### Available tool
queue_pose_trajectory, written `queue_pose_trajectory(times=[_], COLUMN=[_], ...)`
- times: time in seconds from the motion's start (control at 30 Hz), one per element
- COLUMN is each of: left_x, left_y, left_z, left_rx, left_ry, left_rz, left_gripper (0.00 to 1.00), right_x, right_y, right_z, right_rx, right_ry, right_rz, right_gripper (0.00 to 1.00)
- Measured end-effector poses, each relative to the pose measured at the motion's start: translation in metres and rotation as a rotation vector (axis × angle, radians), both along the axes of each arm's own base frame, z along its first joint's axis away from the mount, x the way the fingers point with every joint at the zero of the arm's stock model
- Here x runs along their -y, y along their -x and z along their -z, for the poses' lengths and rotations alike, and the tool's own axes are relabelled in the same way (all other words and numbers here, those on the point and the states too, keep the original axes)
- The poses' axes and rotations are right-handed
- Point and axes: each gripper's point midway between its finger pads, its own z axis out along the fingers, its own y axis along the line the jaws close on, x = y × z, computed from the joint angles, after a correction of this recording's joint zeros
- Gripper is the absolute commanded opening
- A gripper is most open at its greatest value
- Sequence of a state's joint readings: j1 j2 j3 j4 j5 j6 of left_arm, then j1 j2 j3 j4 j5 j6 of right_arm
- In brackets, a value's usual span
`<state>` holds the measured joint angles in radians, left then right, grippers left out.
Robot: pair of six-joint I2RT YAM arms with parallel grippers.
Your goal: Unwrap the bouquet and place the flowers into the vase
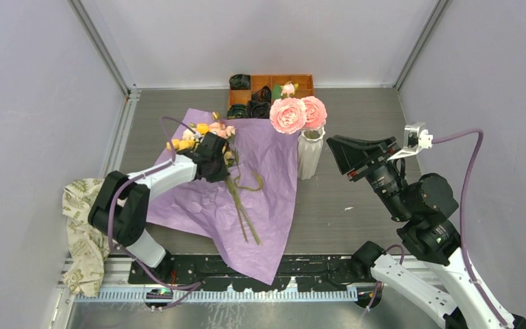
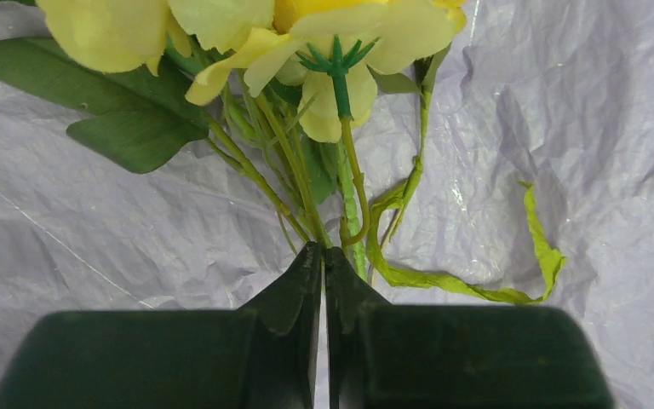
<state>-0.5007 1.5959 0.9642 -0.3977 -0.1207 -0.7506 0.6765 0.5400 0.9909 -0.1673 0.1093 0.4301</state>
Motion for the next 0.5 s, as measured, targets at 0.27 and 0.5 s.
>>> queue_pose_trajectory(times=[0.27, 0.5], left_x=[0.001, -0.008], left_y=[0.000, 0.009], left_z=[-0.010, -0.102], left_rx=[0.033, 0.258], left_ry=[0.020, 0.118], left_rz=[0.014, 0.009], left_gripper=[0.00, 0.00], right_x=[-0.007, -0.008], right_y=[0.011, 0.019], right_z=[-0.006, -0.035], right_rx=[0.002, 0.045], right_ry=[0.004, 0.015], right_rz=[-0.065, -0.098], right_gripper=[0.30, 0.31])
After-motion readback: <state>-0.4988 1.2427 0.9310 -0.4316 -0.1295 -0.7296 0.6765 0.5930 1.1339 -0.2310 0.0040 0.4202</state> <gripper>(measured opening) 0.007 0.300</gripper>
